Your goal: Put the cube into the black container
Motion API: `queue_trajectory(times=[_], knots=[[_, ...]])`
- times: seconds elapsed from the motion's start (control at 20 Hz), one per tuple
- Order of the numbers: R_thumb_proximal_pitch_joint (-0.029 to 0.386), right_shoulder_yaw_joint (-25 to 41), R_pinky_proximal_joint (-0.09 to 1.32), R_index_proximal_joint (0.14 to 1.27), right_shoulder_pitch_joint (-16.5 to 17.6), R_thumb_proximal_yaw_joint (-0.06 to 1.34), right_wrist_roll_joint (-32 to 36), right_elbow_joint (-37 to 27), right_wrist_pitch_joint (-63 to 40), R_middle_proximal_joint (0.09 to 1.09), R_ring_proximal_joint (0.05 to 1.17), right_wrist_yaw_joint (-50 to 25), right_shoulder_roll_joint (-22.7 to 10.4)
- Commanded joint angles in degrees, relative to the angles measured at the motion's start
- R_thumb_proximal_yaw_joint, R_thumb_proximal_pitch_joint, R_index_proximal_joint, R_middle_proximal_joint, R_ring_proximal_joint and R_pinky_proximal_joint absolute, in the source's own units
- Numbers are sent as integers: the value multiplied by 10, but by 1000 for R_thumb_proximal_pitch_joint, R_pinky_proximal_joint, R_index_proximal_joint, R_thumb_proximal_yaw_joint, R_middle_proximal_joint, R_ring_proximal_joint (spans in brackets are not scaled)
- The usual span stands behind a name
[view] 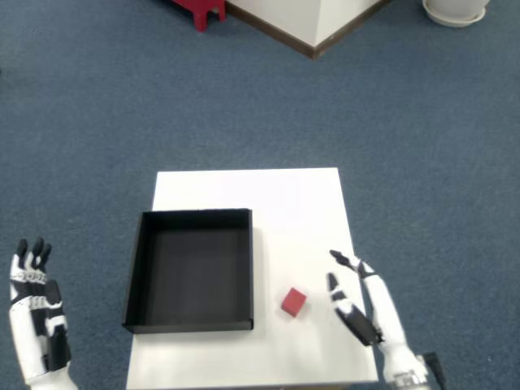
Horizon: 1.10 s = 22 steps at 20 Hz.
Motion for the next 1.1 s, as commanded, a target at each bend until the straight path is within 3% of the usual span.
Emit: queue_trajectory(times=[0.05, 0.2, 0.4, 0.7, 1.1], knots=[[122, 23, 220, 338, -12, 285, -61, -57, 21, 292, 317, -91, -26], [113, 67, 220, 334, 1, 287, -177, -131, 102, 281, 309, -205, -56], [74, 87, 221, 337, 20, 326, -259, -196, 185, 266, 299, -299, -70], [8, 104, 197, 354, 30, 298, -308, -206, 250, 255, 292, -339, -66], [-10, 118, 150, 367, 32, 337, -338, -196, 305, 256, 290, -338, -58]])
